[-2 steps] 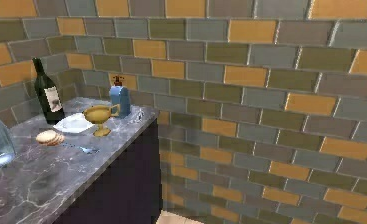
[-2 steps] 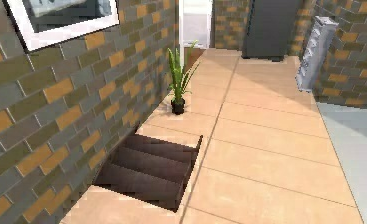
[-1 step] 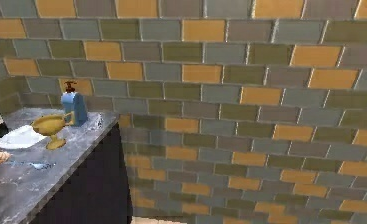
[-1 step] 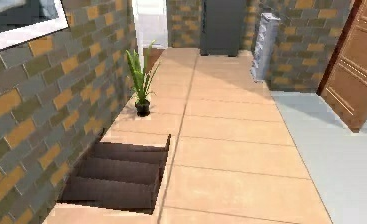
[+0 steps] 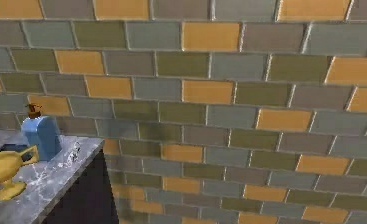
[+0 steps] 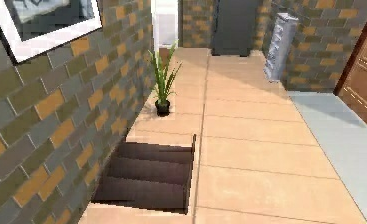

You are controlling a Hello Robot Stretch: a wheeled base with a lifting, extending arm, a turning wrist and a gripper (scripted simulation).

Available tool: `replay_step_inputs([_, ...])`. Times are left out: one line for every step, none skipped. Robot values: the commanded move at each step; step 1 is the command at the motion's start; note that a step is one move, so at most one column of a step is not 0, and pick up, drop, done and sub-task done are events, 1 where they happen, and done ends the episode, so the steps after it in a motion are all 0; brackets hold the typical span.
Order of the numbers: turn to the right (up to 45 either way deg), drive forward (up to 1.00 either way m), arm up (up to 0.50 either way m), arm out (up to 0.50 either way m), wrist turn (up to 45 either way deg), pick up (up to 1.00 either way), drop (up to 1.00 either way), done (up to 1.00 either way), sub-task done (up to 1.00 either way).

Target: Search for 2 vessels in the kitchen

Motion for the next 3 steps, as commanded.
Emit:
replay_step_inputs([-45.0,0.0,0.0,0.0,0.0,0.0,0.0,0.0,0.0])
replay_step_inputs([-9.0,0.0,0.0,0.0,0.0,0.0,0.0,0.0,0.0])
replay_step_inputs([0.0,0.0,0.0,0.0,0.0,0.0,0.0,1.0,0.0])
